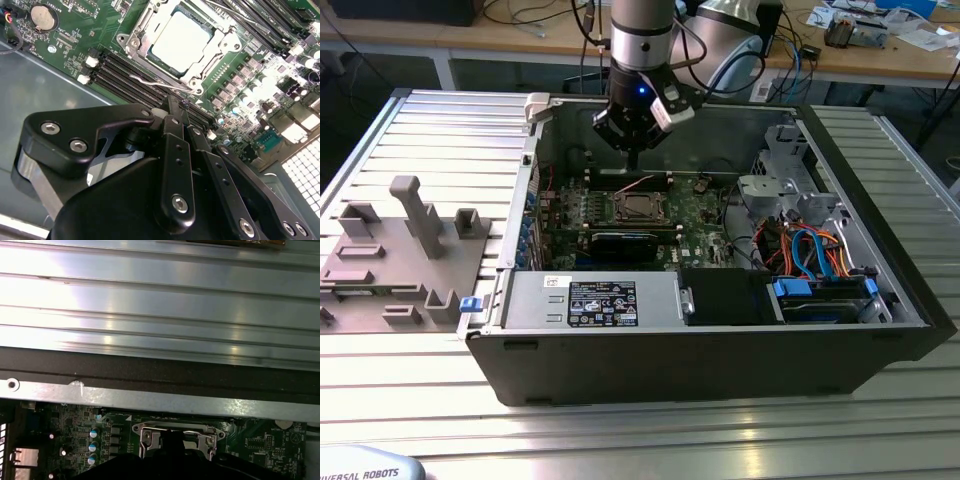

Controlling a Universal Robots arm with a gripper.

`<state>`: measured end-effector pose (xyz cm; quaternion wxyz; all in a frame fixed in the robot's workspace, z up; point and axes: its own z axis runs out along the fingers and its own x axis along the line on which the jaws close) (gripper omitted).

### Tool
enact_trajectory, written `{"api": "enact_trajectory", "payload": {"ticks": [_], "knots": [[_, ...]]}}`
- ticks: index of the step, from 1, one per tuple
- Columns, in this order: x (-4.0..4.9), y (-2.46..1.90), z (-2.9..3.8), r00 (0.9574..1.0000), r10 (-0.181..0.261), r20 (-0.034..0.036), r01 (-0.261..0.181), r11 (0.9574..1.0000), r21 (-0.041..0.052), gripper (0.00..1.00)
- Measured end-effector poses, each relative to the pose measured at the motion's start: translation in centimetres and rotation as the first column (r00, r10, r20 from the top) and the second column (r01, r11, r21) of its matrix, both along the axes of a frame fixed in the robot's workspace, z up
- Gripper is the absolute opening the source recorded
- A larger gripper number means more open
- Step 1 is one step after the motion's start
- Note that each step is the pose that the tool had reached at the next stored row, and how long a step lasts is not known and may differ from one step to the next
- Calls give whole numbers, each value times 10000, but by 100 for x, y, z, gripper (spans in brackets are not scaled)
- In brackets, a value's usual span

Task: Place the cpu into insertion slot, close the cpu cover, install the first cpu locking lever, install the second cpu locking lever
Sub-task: 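Install the first cpu locking lever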

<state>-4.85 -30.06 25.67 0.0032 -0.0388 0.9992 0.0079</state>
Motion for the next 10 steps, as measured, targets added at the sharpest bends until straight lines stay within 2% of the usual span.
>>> {"api": "enact_trajectory", "payload": {"ticks": [10], "knots": [[1, 0, -20, 10000, 0, 0, 0, 10000, 0, 11]]}}
